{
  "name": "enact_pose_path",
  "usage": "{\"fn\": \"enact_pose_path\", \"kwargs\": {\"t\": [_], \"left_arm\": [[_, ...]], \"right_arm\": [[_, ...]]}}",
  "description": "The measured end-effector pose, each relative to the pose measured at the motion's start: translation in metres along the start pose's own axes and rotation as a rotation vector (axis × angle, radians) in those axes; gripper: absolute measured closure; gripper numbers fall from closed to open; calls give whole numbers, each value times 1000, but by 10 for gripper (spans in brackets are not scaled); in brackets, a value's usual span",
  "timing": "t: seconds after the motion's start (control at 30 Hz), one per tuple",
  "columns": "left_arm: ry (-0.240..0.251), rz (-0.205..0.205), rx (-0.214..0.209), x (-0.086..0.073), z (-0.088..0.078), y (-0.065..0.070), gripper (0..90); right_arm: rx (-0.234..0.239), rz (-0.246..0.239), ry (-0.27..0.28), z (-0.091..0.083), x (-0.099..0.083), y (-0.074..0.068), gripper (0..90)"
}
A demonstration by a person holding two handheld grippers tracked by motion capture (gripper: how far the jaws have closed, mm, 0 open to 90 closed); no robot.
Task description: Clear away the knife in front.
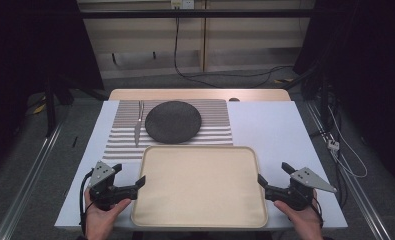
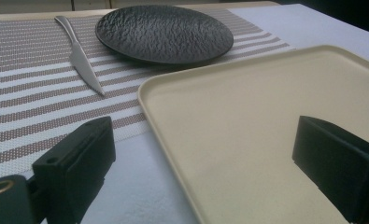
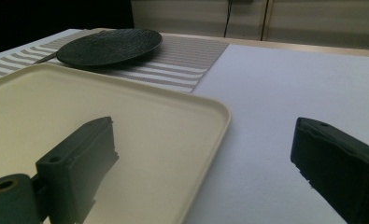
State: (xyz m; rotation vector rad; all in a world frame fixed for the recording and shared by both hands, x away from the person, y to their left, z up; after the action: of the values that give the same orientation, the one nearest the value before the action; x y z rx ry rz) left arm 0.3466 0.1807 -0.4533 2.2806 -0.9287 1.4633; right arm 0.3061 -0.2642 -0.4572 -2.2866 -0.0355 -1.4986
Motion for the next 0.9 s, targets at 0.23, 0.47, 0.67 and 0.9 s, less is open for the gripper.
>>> {"fn": "enact_pose_path", "kwargs": {"t": [0.23,0.47,0.67,0.9], "left_arm": [[-32,-3,-17,0,5,-3,58],[-67,4,-36,7,15,-10,59],[-77,15,-45,14,23,-18,58],[-112,14,-54,20,37,-26,71]], "right_arm": [[9,-5,-10,2,-1,-1,66],[13,-4,-17,2,-2,-1,63],[13,5,-18,1,-2,-1,62],[25,5,-26,1,-3,-2,61]]}}
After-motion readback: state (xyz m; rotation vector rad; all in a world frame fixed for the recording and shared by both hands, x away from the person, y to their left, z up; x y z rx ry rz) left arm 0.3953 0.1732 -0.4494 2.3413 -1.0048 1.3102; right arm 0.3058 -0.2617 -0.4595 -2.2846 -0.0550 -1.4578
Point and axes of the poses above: each handheld gripper's, and its own axes: z roughly forward along the jaws, x roughly out of its top, y roughly to its right, the point moved 6 cm from there along z, roughly forward along the jaws, and after that the axes turned 15 degrees about z, right-handed, at the moved point
